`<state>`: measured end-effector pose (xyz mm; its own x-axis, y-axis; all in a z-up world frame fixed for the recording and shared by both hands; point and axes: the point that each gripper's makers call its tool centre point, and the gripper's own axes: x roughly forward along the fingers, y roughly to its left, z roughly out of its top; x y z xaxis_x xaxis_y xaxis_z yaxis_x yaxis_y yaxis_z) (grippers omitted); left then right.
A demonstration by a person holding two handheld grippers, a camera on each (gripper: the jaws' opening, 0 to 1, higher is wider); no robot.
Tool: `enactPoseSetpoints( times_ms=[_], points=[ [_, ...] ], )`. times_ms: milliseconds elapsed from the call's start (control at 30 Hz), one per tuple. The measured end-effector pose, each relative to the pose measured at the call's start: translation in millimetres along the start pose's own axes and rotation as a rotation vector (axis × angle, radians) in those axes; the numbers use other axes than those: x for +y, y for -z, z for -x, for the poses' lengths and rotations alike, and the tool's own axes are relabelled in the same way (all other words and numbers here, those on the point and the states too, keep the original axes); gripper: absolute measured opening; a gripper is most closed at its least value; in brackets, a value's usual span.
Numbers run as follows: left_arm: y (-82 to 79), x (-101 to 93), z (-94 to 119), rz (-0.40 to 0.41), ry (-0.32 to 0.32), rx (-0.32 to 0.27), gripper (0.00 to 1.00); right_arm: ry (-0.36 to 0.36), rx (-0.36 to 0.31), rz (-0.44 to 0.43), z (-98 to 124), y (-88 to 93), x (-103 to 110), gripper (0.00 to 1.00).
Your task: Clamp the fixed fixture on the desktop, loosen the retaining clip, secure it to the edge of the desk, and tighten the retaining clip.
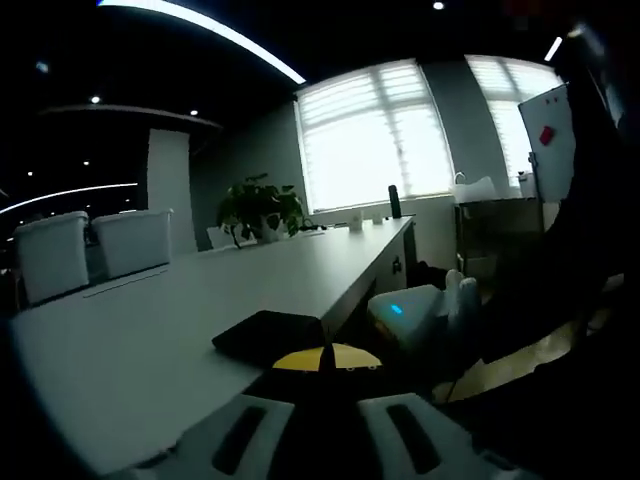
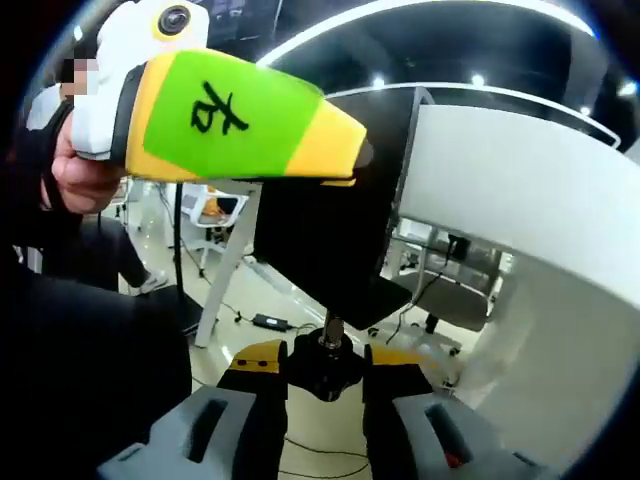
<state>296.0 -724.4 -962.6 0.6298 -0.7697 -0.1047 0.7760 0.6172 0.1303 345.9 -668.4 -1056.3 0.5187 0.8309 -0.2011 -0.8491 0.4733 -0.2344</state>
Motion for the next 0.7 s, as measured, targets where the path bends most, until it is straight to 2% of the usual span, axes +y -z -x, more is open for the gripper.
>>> enactPoseSetpoints(
  times_ms=[67,133,233,367,467,567,633,700],
  points=[
    [0.4,0.2,0.2,0.009,-0.002,-0.004,0.01,-0.034,-0.012,0.007,-2.2,0.0,-2.3,0.26],
    [1.2,-0.7,1.1,-0.018,-0.019,-0.004,0.01,-0.072,-0.024,0.017,-6.3,-0.7,-1.2,0.26],
    [3.2,0.9,1.0,0.011,-0.037,0.000,0.01,-0.106,-0.041,0.025,-4.8,-1.6,4.0,0.26],
    [3.5,1.1,1.7,0.017,-0.061,0.016,0.01,-0.111,-0.064,0.033,-7.2,-2.7,1.1,0.27],
    [4.0,1.0,3.1,-0.012,-0.087,0.030,0.01,-0.060,-0.070,0.057,-9.1,-5.4,-1.3,0.27],
    [3.1,3.3,4.5,-0.002,-0.106,0.025,0.01,0.003,-0.045,0.005,-8.6,-1.7,-5.1,0.28],
    [1.0,4.6,7.3,0.010,-0.125,0.005,0.01,0.042,-0.025,-0.006,-6.5,1.4,-5.9,0.28],
    [-2.6,8.1,12.5,0.031,-0.149,-0.025,0.01,0.087,-0.007,-0.031,-2.6,5.1,-7.3,0.32]
  ],
)
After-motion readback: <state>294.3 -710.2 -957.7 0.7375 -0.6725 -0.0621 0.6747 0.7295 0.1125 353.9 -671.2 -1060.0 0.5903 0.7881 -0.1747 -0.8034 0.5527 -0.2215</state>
